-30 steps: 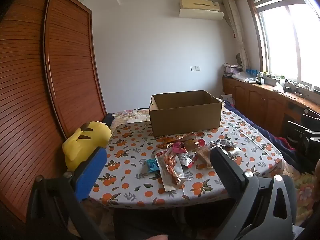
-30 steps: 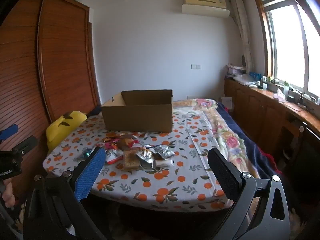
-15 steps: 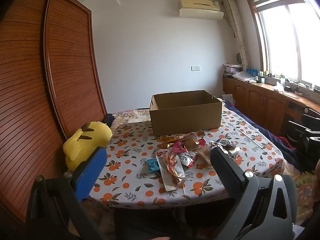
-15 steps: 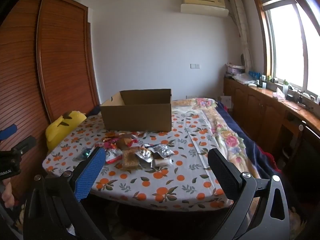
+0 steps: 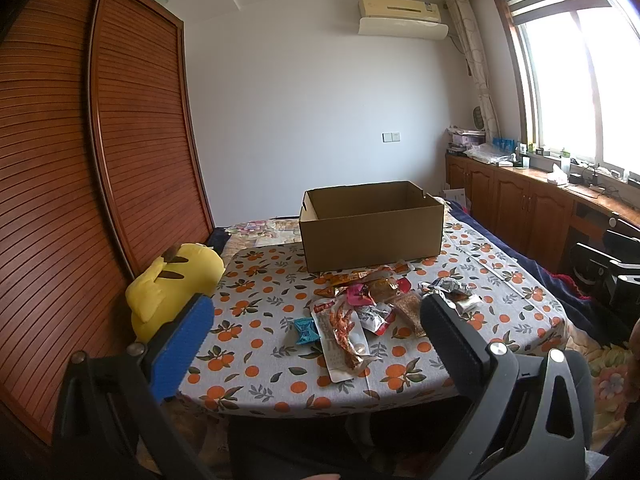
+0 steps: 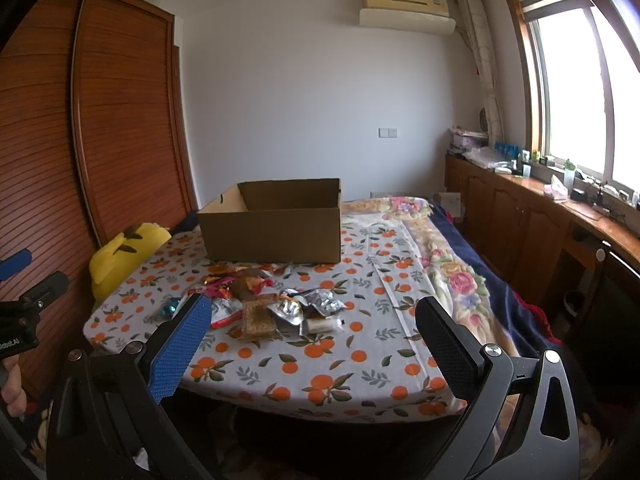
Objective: Organize snacks
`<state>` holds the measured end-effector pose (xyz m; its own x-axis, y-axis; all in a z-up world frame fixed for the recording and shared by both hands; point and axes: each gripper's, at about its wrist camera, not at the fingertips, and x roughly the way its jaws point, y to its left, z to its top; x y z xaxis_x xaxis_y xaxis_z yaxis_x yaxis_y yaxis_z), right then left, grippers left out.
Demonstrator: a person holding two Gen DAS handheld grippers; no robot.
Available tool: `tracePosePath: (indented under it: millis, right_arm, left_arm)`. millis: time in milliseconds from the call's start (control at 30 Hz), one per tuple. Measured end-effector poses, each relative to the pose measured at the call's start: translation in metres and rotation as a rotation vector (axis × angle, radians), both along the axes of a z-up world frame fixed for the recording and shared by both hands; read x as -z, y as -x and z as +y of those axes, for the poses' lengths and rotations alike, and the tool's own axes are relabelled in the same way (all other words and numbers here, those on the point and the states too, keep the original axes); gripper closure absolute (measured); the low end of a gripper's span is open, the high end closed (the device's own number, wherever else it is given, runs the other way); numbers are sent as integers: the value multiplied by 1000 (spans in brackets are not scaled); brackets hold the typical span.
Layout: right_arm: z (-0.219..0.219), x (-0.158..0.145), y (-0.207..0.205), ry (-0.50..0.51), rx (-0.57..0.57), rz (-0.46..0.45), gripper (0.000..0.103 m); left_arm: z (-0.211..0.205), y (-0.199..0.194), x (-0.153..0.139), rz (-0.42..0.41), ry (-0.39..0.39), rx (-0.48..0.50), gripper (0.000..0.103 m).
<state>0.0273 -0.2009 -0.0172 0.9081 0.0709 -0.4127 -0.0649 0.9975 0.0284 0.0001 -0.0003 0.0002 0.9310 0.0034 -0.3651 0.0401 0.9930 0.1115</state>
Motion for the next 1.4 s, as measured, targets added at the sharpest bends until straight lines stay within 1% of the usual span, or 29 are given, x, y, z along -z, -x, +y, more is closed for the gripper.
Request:
tracePosePath:
  millis: [1267,1400]
  right_arm:
    - [-3,-1,1,-1,7,-2,0]
    - [-3,-1,1,-1,6,-3,0]
  left_arm:
    - [0,0,0,-4,2,0,0]
    - [3,2,-5,-4,2,0,0]
